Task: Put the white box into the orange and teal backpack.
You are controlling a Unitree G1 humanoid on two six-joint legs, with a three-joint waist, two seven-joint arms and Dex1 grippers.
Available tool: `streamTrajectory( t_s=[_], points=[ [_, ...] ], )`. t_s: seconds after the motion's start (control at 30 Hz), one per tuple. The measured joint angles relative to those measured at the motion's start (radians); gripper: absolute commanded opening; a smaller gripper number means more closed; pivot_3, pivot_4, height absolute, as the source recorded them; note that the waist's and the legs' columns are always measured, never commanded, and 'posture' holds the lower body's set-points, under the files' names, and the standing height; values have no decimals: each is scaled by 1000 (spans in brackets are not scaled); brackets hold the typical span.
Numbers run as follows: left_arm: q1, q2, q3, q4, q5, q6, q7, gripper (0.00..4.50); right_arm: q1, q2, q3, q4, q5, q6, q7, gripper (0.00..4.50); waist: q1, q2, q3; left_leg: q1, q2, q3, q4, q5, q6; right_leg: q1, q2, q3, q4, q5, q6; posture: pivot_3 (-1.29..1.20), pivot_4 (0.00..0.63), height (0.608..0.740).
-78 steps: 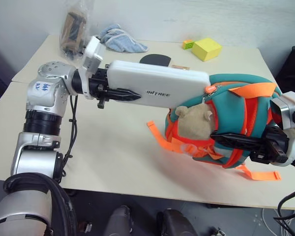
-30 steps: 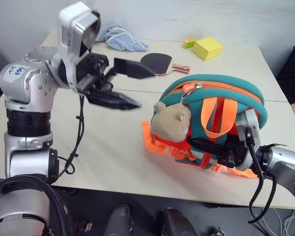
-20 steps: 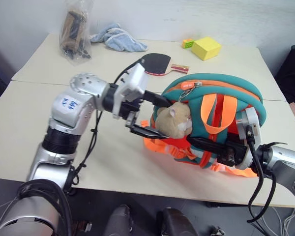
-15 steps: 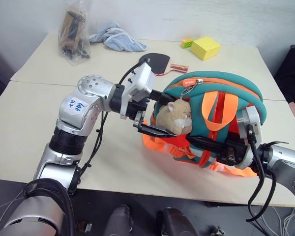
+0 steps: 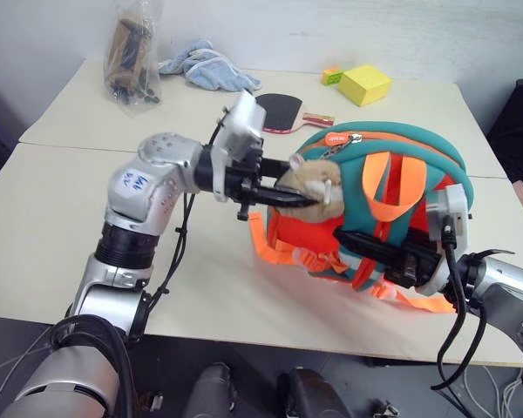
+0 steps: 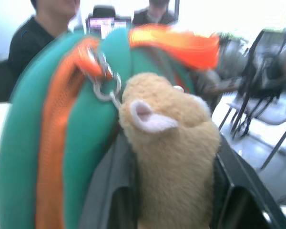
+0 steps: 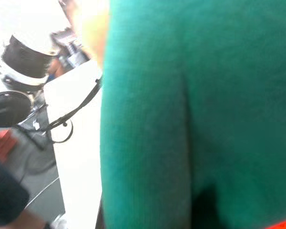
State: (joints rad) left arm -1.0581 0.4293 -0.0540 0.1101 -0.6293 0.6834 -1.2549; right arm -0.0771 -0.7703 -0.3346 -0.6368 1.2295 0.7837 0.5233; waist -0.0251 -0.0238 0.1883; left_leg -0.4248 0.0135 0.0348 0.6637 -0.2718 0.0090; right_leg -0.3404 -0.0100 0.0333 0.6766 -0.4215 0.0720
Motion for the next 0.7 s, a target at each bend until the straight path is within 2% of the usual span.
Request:
streamTrajectory(
  t_s=[0.17,0.23,0.3,0.4,0.57,0.7],
  points=[
    [-137,66,51,174,-15,17,-36,1050,89,0,-33,-47,20,-11,7,0,-1,0,0,2,-1,1,0,0,0,1,0,1,0,0,0,0,150,740],
    [-149,106,13,288,38,-47,-110,1050,105,0,-47,-60,32,-23,9,0,-6,0,0,3,-1,1,0,0,0,1,0,2,0,0,0,0,150,740],
    [-125,195,-67,335,130,-173,-229,1050,138,0,-67,-71,39,-37,18,0,-10,1,0,4,0,2,-3,1,-1,0,1,3,0,0,0,0,150,740],
    [-48,280,-173,393,280,-383,-248,1050,185,0,-75,-70,36,-43,26,0,-3,1,0,4,1,1,-2,1,-1,0,1,2,0,0,0,0,150,740],
    [-7,240,-260,536,425,-620,-244,1050,249,-1,-94,-71,22,-53,48,0,15,0,0,2,-1,1,1,-1,2,2,-2,2,0,0,0,0,150,740],
    [50,140,-272,569,491,-759,-200,1050,262,-7,-113,-71,14,-64,66,0,21,0,0,2,-1,1,1,-1,2,1,-2,2,0,0,0,0,150,740]
  ],
)
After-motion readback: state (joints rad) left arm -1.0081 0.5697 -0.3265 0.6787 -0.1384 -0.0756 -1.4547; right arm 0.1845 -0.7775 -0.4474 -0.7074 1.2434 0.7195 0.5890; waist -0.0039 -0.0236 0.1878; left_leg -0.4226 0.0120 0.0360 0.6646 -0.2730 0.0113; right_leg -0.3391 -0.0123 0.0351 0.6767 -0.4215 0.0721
